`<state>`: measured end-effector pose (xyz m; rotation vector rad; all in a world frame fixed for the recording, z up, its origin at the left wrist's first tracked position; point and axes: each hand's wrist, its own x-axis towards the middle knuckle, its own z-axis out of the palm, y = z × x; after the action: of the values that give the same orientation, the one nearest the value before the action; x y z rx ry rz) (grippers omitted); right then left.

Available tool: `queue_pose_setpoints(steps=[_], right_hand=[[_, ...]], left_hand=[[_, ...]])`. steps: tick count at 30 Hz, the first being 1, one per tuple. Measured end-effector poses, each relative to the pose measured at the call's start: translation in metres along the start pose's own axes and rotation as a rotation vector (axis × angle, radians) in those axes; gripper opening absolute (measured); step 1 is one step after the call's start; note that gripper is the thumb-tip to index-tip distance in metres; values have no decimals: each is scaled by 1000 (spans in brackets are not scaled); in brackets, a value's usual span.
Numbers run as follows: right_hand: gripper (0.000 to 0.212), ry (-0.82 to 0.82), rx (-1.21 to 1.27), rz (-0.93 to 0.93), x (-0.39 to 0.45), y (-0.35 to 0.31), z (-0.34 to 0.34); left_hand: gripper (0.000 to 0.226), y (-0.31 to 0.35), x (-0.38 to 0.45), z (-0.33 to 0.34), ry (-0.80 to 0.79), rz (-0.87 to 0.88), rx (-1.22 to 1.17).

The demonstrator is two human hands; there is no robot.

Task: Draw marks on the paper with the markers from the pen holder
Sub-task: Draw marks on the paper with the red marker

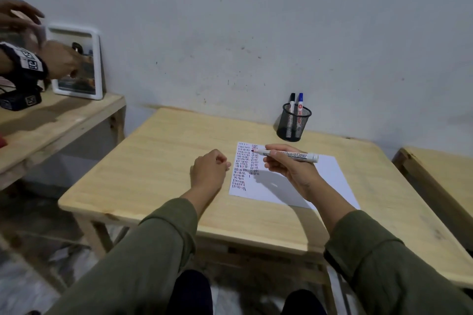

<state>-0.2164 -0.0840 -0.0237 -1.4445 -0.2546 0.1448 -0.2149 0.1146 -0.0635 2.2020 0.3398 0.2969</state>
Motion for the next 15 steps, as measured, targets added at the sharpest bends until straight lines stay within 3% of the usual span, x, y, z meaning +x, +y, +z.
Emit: queue_pose_setpoints(steps=[10,15], right_hand=[[6,141,-101,69,-4,18,-1],[8,168,-114,78,-7,27,2]], left_hand=[[37,-16,2,7,-42,75,-4],[16,-17,3,8,-26,120,34]])
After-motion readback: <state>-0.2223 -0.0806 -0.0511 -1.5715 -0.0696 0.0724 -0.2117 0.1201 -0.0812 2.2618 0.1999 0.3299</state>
